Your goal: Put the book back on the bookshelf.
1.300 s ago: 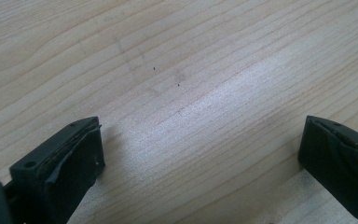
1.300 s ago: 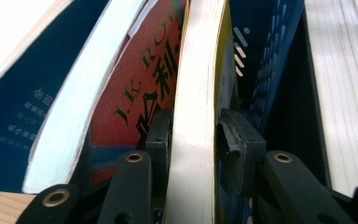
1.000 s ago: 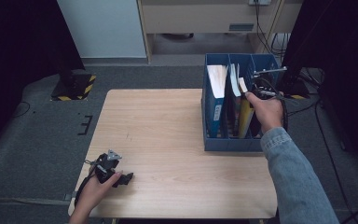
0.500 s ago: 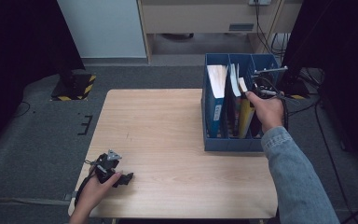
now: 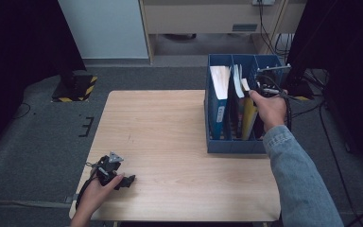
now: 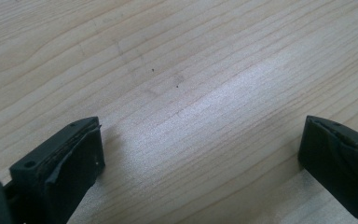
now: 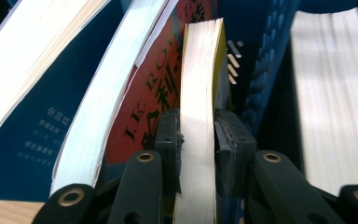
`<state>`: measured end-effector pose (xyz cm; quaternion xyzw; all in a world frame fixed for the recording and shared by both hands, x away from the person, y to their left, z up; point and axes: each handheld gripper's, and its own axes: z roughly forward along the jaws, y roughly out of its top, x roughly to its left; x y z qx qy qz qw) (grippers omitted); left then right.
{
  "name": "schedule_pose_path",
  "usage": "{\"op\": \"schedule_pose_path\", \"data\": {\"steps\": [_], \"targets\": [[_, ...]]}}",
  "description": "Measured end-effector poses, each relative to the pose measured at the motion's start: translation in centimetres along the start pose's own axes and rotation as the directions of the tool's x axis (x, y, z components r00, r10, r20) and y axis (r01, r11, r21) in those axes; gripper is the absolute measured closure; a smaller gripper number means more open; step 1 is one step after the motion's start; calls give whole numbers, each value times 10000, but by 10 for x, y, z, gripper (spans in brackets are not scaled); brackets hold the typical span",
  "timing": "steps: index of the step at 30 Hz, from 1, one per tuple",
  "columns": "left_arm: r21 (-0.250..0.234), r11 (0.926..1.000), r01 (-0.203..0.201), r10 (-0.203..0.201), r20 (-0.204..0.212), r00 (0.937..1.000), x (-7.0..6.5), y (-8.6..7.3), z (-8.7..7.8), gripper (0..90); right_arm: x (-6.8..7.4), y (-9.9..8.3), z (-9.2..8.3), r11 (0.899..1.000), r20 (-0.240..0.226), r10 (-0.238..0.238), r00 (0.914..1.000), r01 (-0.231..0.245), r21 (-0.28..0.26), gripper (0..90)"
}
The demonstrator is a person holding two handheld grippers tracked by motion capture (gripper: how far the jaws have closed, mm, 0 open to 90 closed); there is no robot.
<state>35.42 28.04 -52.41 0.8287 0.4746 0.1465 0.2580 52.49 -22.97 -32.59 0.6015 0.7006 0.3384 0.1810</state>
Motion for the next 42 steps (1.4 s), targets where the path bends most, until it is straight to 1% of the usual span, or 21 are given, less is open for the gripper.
{"op": "schedule_pose_path", "data": {"steps": [2,3,4,6,13,14,15,17,18,19,20,21,22,24,26,28,33,34,36,40,42], "targets": [[-1,10000,2,-2,-1,10000,0,0,0,0,-2,1,-1,9999,176,-1,9998,4,-173,742],[-1,10000,2,-2,-1,10000,0,0,0,0,-3,1,-2,9998,209,80,9997,-76,-180,744],[-6,10000,-1,1,-1,10000,0,0,0,0,-4,1,-2,9998,201,35,9998,-31,-206,745],[25,10000,-48,48,7,10000,0,0,0,0,-5,1,-2,9995,153,214,9997,-211,-224,746],[5,10000,-44,44,7,10000,0,0,0,0,-6,2,-3,9992,288,92,9995,-81,-388,752],[4,10000,-39,39,7,10000,0,0,0,0,-6,2,-3,9990,299,151,9994,-139,-415,752],[-1,10000,-41,41,7,10000,0,0,0,0,-6,3,-3,9986,308,218,9993,-203,-486,753],[-14,10000,-40,40,4,10000,0,0,0,0,-5,5,-3,9983,356,124,9993,-103,-572,754],[-25,10000,-41,41,3,10000,0,-1,0,0,-5,6,-2,9974,400,159,9991,-131,-702,754],[-70,10000,-2,2,-6,10000,0,-1,0,0,-4,7,0,9963,415,184,9990,-149,-841,753],[-70,10000,-2,2,-6,10000,0,-1,0,0,-4,7,0,9963,415,184,9990,-149,-841,753],[-38,10000,-20,20,0,10000,0,-1,0,0,-2,10,4,9956,458,199,9988,-156,-929,754],[-44,10000,-19,19,1,10000,0,-1,0,0,-1,11,6,9956,502,100,9987,-52,-934,754],[-48,10000,-18,18,2,10000,0,-1,0,0,0,13,8,9955,549,116,9984,-64,-950,754],[-47,10000,-25,25,7,10000,0,-1,0,0,2,18,14,9954,644,50,9979,11,-954,754],[-46,10000,-31,31,14,10000,0,-1,0,0,1,20,17,9951,684,30,9977,38,-989,754],[-50,10000,-41,41,18,10000,0,-1,0,0,-3,23,23,9933,710,256,9971,-174,-1142,754],[-46,10000,-44,44,21,10000,0,-1,0,0,-1,24,25,9929,683,226,9974,-144,-1182,753],[-39,10000,-47,47,26,10000,0,-1,0,0,4,25,27,9917,851,-72,9963,181,-1275,754],[-62,10000,-50,50,23,10000,0,-1,0,0,5,27,30,9904,947,51,9955,80,-1379,754],[-54,10000,-50,51,25,10000,0,-1,0,0,3,27,33,9899,972,185,9951,-46,-1419,753]]}}
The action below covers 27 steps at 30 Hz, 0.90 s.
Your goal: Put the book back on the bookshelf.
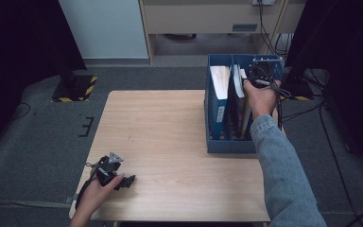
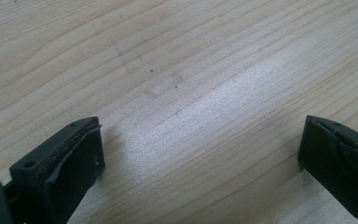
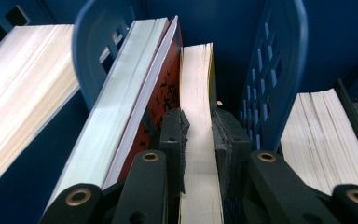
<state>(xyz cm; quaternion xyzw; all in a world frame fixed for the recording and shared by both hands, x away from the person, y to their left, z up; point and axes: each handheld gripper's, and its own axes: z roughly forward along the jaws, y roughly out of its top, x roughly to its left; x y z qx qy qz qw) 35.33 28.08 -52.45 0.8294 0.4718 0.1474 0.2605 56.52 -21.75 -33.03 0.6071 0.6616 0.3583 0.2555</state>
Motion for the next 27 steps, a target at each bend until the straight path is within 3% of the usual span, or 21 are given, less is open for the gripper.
{"op": "schedule_pose_path", "data": {"steps": [5,17,27], "targets": [[14,10000,-9,9,12,10000,0,0,0,0,0,-1,1,9999,-68,60,10000,-60,-124,751],[22,10000,9,-9,5,10000,0,1,0,0,1,-10,-4,9997,-627,219,9978,-212,126,718],[-2,10000,-12,12,17,10000,0,1,0,0,1,-11,-5,9991,-672,378,9970,-366,196,676]]}}
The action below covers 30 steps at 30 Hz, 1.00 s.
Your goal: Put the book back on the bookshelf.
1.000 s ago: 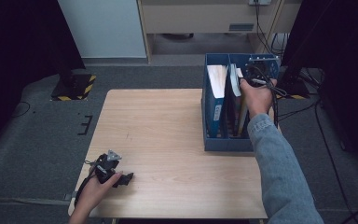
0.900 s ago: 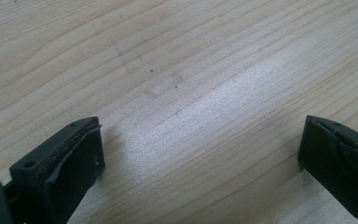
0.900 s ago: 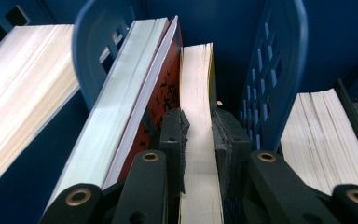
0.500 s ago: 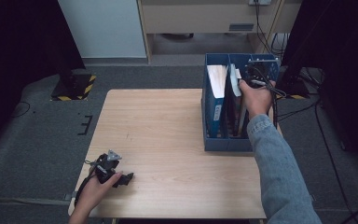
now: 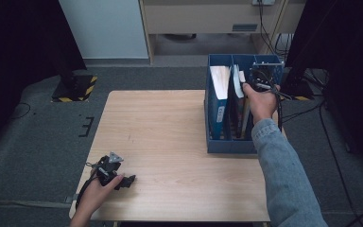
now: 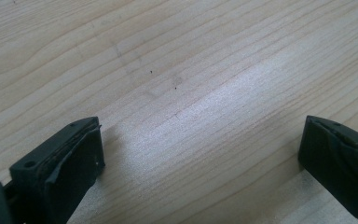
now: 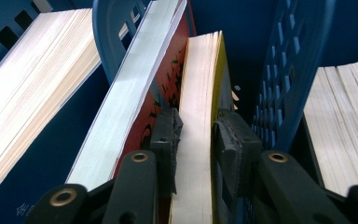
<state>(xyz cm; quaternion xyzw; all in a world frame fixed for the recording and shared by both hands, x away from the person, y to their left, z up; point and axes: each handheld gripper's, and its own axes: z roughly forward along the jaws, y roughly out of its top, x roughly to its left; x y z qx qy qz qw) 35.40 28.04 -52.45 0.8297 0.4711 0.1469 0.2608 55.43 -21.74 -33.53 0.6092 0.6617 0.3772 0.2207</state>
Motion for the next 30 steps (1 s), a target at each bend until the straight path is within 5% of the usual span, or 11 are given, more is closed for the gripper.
{"op": "schedule_pose_path", "data": {"steps": [11,30], "targets": [[-115,9999,-10,10,-7,10000,0,-1,0,0,-2,3,-24,10000,-356,28,9994,-28,-6,559],[-168,9999,23,-23,-20,10000,0,-1,1,0,4,6,-52,9945,-331,-961,9948,946,-452,429]]}}
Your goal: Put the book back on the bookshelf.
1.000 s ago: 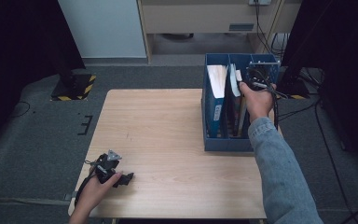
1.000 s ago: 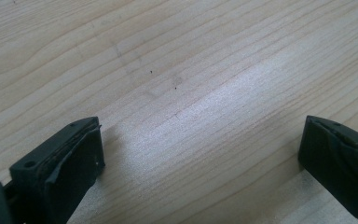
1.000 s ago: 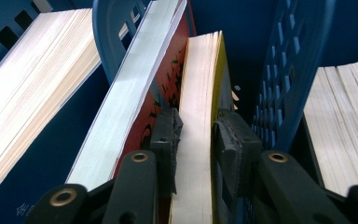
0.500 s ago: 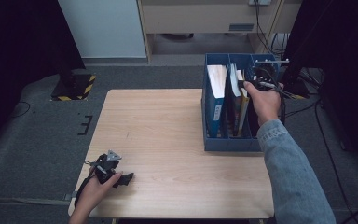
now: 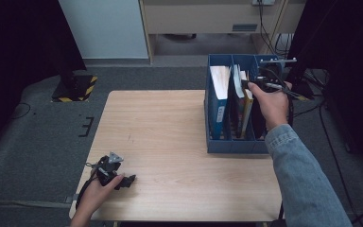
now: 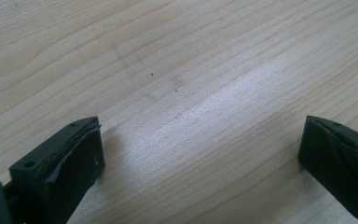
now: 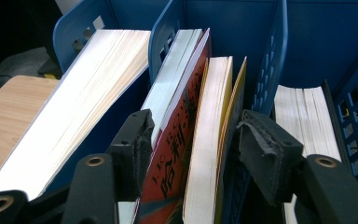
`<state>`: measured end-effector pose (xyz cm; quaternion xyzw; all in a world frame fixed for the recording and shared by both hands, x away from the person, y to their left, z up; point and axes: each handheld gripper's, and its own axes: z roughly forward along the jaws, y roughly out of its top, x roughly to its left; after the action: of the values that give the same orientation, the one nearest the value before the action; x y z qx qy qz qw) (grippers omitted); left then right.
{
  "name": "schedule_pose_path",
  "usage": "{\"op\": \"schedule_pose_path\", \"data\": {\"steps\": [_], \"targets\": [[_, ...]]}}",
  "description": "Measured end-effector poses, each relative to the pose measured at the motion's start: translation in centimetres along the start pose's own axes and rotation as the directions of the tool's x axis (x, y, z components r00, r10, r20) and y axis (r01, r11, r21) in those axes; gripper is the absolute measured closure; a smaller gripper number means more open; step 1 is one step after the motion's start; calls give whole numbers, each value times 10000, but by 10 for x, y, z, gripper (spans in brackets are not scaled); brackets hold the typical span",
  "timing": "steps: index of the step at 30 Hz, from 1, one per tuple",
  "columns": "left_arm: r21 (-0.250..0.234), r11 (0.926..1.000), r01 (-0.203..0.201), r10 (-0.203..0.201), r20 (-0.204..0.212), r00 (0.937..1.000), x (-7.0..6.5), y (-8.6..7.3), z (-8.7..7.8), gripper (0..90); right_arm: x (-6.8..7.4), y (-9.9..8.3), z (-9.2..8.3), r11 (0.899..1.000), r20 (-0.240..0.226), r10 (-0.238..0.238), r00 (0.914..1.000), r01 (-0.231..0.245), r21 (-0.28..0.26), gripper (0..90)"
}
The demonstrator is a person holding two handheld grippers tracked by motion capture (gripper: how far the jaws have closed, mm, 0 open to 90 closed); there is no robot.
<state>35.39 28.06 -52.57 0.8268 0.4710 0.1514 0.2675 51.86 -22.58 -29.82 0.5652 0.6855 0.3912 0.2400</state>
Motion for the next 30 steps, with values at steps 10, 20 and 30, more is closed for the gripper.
{"op": "schedule_pose_path", "data": {"steps": [10,20,30], "targets": [[0,10000,-14,14,-12,10000,0,1,0,0,-1,0,-5,9986,-514,-215,9984,189,-504,280],[-28,10000,-6,6,-19,10000,0,0,1,0,0,-4,-10,9923,-316,-533,9981,494,-1137,155],[-14,10000,-12,12,1,10000,0,2,1,0,-5,-11,-16,9929,-293,-557,9980,523,-1073,145]]}}
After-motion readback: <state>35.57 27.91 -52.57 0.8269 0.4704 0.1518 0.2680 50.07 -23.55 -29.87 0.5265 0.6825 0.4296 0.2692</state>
